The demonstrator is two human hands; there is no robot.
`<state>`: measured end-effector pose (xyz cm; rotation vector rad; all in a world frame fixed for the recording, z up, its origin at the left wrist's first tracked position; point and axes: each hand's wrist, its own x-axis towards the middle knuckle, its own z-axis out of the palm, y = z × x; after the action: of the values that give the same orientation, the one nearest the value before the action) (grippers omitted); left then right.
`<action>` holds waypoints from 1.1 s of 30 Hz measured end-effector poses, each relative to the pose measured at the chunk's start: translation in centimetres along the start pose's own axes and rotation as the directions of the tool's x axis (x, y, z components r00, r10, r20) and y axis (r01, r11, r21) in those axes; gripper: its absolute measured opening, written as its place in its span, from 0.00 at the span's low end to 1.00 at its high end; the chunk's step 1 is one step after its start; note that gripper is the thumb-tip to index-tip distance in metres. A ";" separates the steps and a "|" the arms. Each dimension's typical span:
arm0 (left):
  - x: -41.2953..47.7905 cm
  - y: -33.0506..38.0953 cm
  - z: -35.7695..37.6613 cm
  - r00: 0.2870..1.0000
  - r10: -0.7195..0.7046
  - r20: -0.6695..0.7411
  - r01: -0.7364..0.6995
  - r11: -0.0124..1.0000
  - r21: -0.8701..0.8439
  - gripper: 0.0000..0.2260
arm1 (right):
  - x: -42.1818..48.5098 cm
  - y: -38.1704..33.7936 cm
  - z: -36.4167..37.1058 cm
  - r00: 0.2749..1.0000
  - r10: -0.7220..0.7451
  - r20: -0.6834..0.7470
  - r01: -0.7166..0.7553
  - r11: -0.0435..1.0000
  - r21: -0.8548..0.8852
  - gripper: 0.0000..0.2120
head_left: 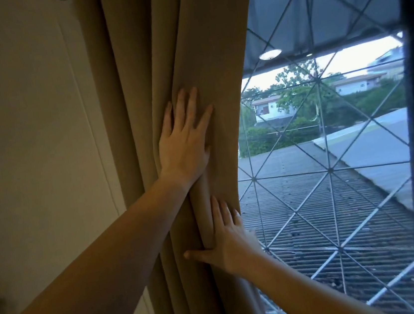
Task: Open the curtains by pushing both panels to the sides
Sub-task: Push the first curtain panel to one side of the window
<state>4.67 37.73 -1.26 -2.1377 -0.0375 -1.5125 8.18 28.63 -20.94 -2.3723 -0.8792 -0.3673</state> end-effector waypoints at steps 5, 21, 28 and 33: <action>-1.4 -4.2 1.5 1.000 -0.009 0.014 0.009 1.000 0.018 0.36 | 2.3 -3.5 3.1 1.000 -0.014 0.023 0.014 1.000 0.016 0.75; -6.7 -15.9 4.4 0.996 -0.047 0.073 0.040 0.995 0.092 0.36 | 6.2 -13.8 9.3 0.978 -0.076 0.195 0.071 0.997 0.032 0.69; -7.9 -18.9 4.4 0.994 -0.059 0.088 0.050 0.993 0.109 0.36 | 7.5 -16.9 11.3 0.962 -0.072 0.265 0.072 0.997 0.010 0.67; -8.8 -20.6 4.4 0.994 -0.074 0.080 0.065 0.991 0.115 0.36 | 8.0 -18.4 12.4 0.956 -0.063 0.286 0.068 0.998 -0.005 0.66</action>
<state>-1.18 59.76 -2.08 -2.1284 -0.2237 -1.4230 2.55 51.55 -19.58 -2.4525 -1.0903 -0.0550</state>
